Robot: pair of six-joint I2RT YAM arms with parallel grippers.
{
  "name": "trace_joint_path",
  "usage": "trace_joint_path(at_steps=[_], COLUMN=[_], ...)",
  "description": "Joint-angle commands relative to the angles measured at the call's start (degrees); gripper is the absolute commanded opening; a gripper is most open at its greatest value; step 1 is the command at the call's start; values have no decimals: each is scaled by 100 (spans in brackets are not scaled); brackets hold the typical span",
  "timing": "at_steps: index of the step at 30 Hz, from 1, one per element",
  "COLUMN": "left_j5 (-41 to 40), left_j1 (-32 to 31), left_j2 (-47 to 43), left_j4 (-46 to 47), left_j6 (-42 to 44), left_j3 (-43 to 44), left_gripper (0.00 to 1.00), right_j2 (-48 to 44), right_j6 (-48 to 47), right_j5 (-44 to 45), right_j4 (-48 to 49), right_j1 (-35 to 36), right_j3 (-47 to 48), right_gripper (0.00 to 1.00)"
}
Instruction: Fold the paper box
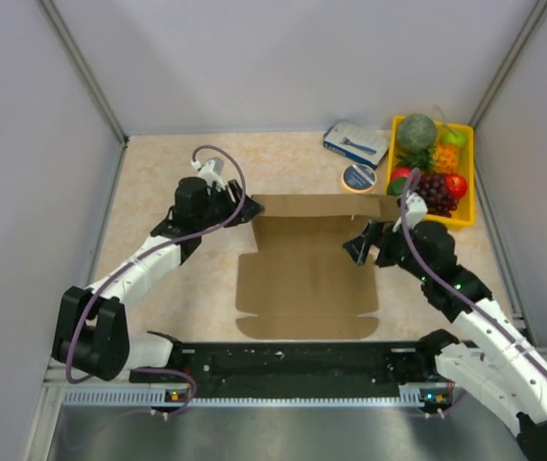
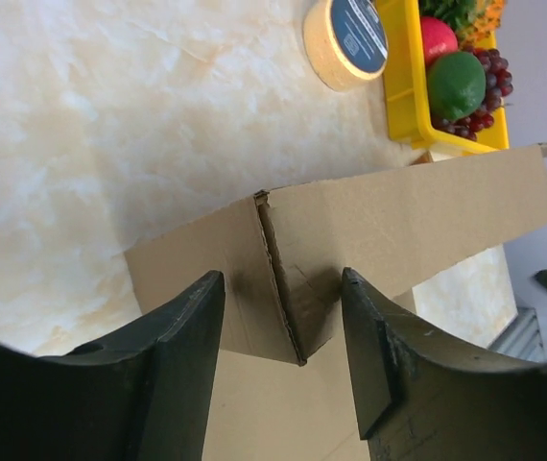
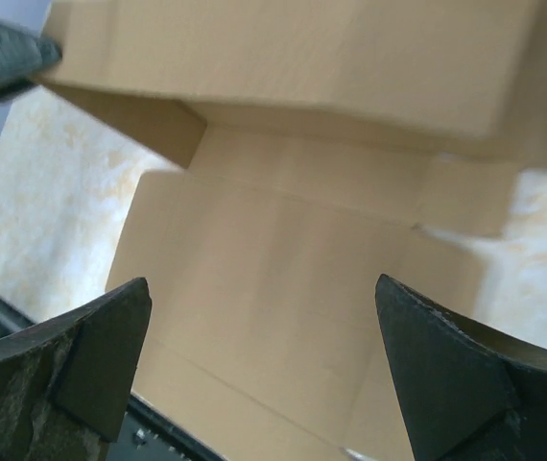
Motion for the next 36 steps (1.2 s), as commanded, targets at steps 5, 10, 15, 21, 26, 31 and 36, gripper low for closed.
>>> trace_joint_path(at_steps=[5, 10, 15, 21, 26, 31, 36], left_j5=[-509, -508, -1342, -3812, -4254, -4700, -4912], left_j1=[276, 285, 58, -1585, -1824, -1859, -1859], left_j2=[-330, -1275, -2237, -1659, -340, 328, 540], left_j4=[-748, -582, 340, 1562, 2370, 3111, 3567], left_j6=[785, 1032, 1322, 1867, 1929, 2034, 2289], left_j3=[127, -319, -1610, -2053, -1771, -1587, -1543], left_gripper=[74, 91, 87, 82, 63, 60, 49], right_j2=[769, 850, 1113, 1131, 973, 1262, 2165], right_j6=[-1587, -807, -340, -339, -428, -322, -401], right_j5=[-263, -868, -362, -175, -97, -420, -983], right_j4=[-934, -12, -923, -1716, -1769, -1778, -2057], right_j1=[-1165, -1393, -1552, -1544, -1543, -1543, -1552], right_j3=[1216, 953, 1733, 2490, 2508, 2604, 3419], right_gripper=[95, 90, 90, 91, 91, 87, 75])
